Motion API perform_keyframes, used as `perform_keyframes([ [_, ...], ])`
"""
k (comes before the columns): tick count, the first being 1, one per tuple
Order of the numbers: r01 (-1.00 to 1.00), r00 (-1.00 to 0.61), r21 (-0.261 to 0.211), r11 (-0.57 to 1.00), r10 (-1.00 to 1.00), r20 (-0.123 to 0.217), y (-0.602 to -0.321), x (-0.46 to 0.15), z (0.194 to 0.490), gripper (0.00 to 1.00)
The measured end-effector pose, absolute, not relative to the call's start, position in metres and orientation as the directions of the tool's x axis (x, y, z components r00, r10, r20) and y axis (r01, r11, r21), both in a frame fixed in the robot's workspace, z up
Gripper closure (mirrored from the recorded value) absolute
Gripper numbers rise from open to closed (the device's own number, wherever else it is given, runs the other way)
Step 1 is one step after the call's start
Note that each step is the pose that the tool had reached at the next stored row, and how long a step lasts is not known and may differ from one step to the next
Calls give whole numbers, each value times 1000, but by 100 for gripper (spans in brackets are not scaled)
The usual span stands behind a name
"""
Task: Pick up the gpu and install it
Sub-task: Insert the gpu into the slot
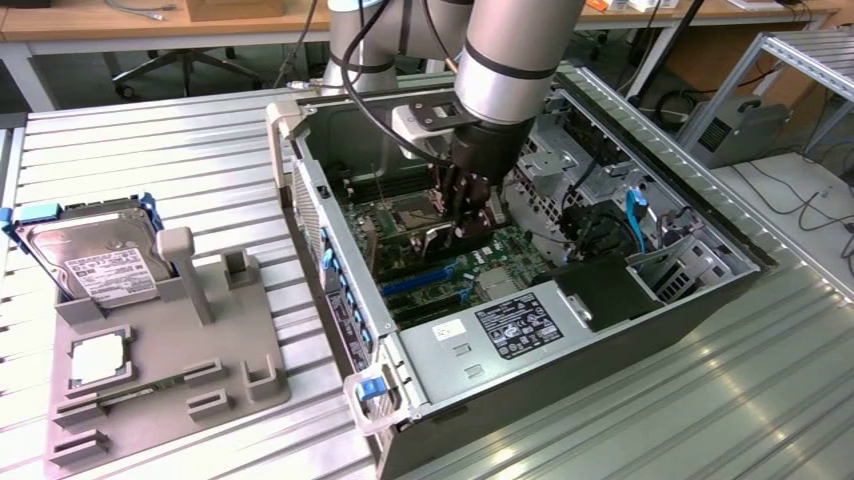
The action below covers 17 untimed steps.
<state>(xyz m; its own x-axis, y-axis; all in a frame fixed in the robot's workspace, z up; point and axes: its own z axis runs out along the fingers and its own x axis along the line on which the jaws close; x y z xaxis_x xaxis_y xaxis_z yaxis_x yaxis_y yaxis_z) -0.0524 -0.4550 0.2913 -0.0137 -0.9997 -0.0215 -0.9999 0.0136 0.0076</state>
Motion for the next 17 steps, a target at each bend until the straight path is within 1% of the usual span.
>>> perform_keyframes([
  [17, -1000, -14, 8, 14, -1000, -21, -457, -54, 291, 73],
])
